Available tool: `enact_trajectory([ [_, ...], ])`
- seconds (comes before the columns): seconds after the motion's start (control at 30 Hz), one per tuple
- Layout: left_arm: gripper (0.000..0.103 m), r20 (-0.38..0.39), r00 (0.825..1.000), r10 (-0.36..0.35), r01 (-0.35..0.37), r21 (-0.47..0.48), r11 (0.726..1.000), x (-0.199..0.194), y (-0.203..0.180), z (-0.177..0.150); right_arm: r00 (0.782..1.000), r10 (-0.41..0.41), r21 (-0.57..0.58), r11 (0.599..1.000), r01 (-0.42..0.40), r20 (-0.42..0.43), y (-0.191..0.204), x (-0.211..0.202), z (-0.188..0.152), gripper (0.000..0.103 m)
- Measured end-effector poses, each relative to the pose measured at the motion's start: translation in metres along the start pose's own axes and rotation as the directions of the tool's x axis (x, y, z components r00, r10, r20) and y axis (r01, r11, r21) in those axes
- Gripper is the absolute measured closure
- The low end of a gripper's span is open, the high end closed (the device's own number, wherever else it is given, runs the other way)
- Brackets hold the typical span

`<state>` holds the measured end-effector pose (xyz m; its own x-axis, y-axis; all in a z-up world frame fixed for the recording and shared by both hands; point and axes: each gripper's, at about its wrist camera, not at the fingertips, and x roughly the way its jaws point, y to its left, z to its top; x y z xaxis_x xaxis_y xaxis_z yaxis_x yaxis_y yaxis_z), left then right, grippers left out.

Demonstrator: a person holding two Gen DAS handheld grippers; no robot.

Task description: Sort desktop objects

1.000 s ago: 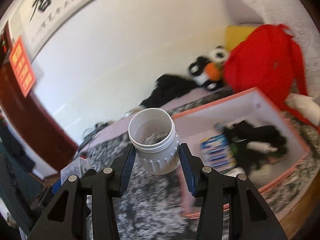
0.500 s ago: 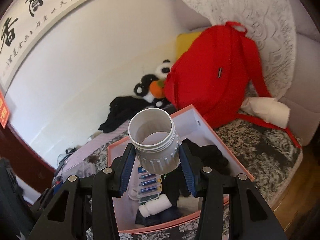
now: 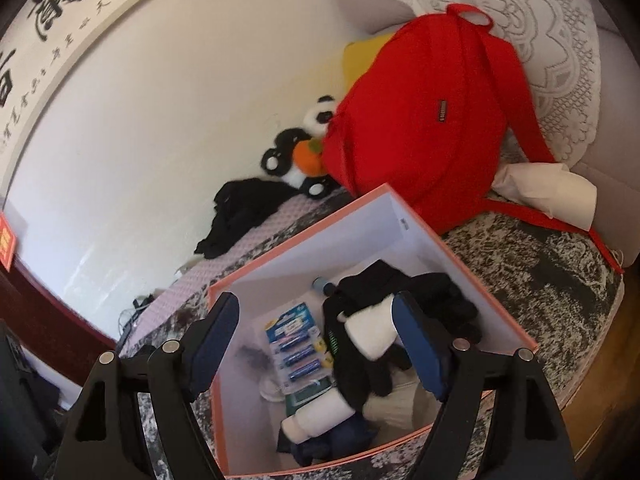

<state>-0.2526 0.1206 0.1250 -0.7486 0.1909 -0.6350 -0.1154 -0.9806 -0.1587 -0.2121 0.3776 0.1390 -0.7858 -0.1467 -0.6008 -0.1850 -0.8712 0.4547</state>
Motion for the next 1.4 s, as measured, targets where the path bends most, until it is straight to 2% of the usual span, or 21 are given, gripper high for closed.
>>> enact_trajectory([
  [0.13, 0.011, 0.018, 1.0, 0.025, -0.025, -0.016, 1.0, -0.016, 0.02, -0.003, 1.0, 0.014, -0.028, 1.0, -0.014, -0.005, 0.022, -0.003, -0.009, 0.02],
  [0.33, 0.011, 0.076, 0.99, 0.118, -0.115, -0.041, 0.993, -0.052, 0.07, -0.011, 0.999, 0.049, -0.097, 0.994, -0.05, -0.018, 0.072, -0.008, -0.033, 0.02],
  [0.5, 0.011, 0.092, 0.97, 0.223, -0.217, -0.074, 0.973, -0.077, 0.126, -0.026, 0.995, 0.086, -0.188, 0.978, -0.095, -0.055, 0.131, -0.002, -0.068, 0.02],
  [0.67, 0.009, 0.095, 0.941, 0.326, -0.316, -0.106, 0.943, -0.095, 0.182, -0.046, 0.988, 0.123, -0.277, 0.95, -0.145, -0.098, 0.19, 0.014, -0.11, 0.02],
  [0.8, 0.009, 0.071, 0.924, 0.375, -0.364, -0.135, 0.922, -0.098, 0.223, -0.064, 0.984, 0.131, -0.35, 0.922, -0.166, -0.123, 0.227, 0.034, -0.147, 0.02],
  [0.93, 0.006, 0.036, 0.91, 0.412, -0.403, -0.146, 0.903, -0.084, 0.256, -0.083, 0.981, 0.131, -0.409, 0.894, -0.181, -0.147, 0.252, 0.065, -0.188, 0.02],
  [1.17, 0.002, -0.079, 0.899, 0.431, -0.438, -0.121, 0.891, -0.021, 0.293, -0.122, 0.992, 0.037, -0.519, 0.849, -0.096, -0.123, 0.258, 0.132, -0.245, 0.02],
  [1.23, 0.002, -0.11, 0.896, 0.43, -0.441, -0.109, 0.891, 0.001, 0.298, -0.133, 0.993, 0.0, -0.544, 0.837, -0.063, -0.115, 0.256, 0.154, -0.258, 0.02],
  [1.4, 0.002, -0.142, 0.893, 0.427, -0.441, -0.092, 0.892, 0.041, 0.302, -0.153, 0.992, -0.045, -0.536, 0.844, -0.027, -0.122, 0.25, 0.193, -0.266, 0.02],
])
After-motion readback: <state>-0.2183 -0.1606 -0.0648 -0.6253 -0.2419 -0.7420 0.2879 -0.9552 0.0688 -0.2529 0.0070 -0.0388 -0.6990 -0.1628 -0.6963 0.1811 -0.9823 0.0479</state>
